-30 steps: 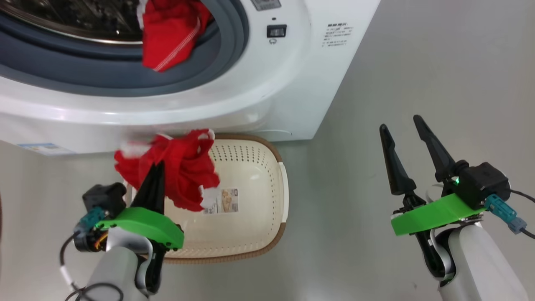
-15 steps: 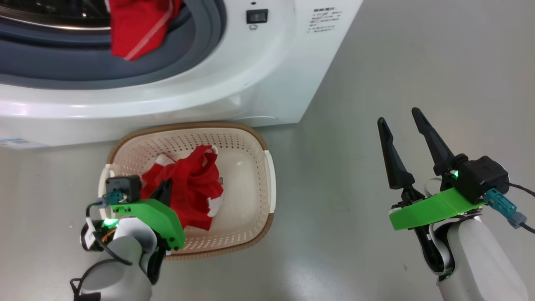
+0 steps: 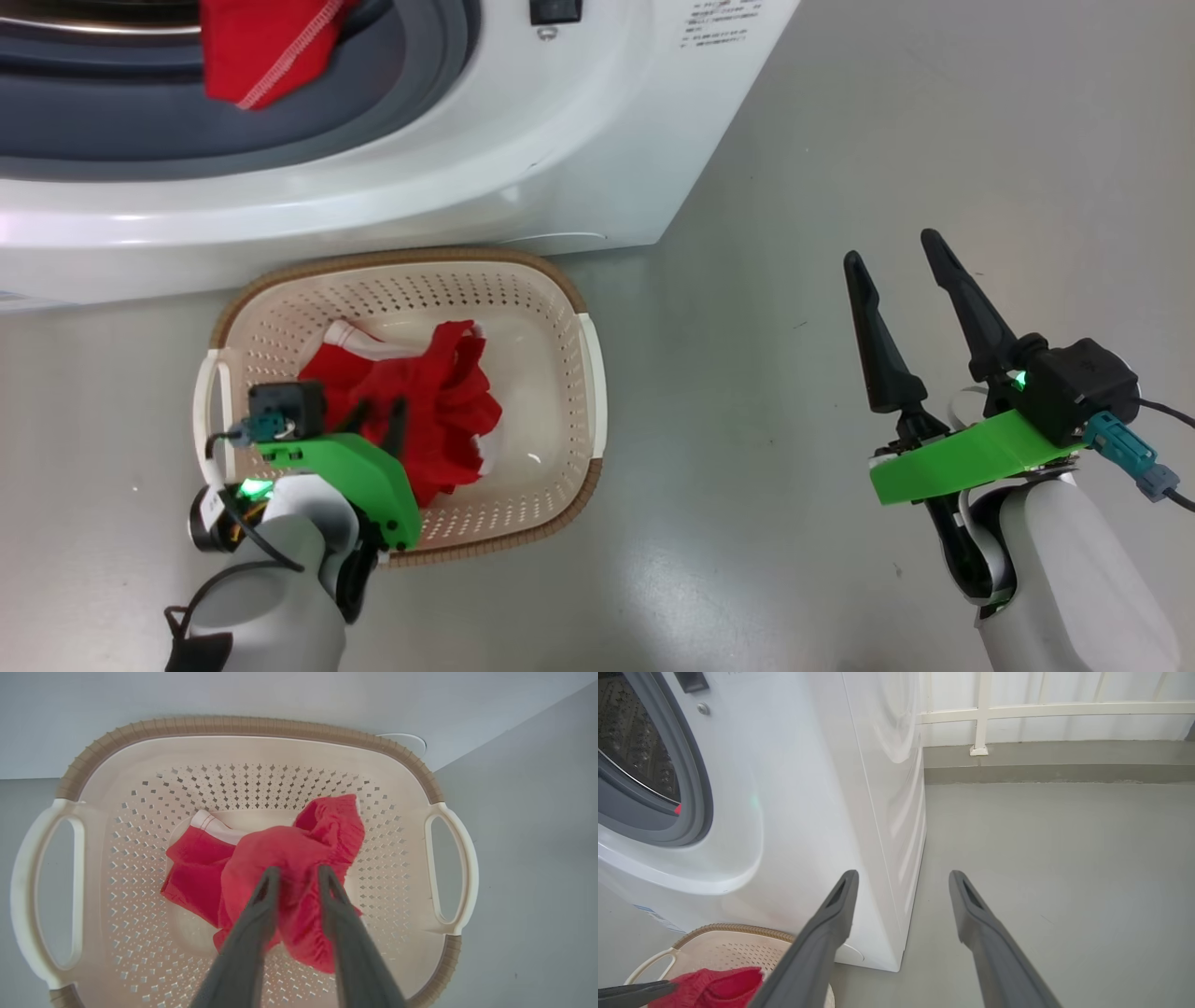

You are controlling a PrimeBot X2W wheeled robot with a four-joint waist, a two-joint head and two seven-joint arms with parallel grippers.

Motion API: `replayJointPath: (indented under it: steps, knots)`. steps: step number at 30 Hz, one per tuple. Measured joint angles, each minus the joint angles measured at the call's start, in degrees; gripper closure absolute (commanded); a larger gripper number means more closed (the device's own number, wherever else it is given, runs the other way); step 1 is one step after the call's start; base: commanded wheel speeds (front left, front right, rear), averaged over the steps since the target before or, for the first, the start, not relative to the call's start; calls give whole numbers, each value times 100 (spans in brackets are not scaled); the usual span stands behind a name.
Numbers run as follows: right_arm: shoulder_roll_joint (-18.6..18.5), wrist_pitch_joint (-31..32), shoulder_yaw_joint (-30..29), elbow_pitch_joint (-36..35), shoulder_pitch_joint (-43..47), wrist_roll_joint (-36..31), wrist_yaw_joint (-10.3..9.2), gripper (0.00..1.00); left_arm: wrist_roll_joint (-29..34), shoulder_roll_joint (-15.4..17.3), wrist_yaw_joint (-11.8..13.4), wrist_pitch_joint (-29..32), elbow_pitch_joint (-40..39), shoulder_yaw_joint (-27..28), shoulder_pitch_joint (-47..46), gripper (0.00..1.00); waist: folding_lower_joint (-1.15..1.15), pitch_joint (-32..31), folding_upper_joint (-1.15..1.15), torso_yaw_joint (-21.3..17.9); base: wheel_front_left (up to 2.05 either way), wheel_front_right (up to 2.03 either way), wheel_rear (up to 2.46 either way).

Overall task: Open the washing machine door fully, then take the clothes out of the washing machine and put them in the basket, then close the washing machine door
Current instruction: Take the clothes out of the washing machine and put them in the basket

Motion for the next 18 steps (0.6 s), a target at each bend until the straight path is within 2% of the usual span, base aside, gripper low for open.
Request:
replayJointPath:
  steps: [10,18]
  knots:
    - [-1,0,20,75,-53,0,0,0,-294,-10,-2,-259,-127,-299,-33,0,0,-171,0,105,0,0,0]
    - [-1,0,44,160,-46,0,0,0,-489,5,-2,-360,-630,-436,117,0,0,-499,0,191,0,0,0]
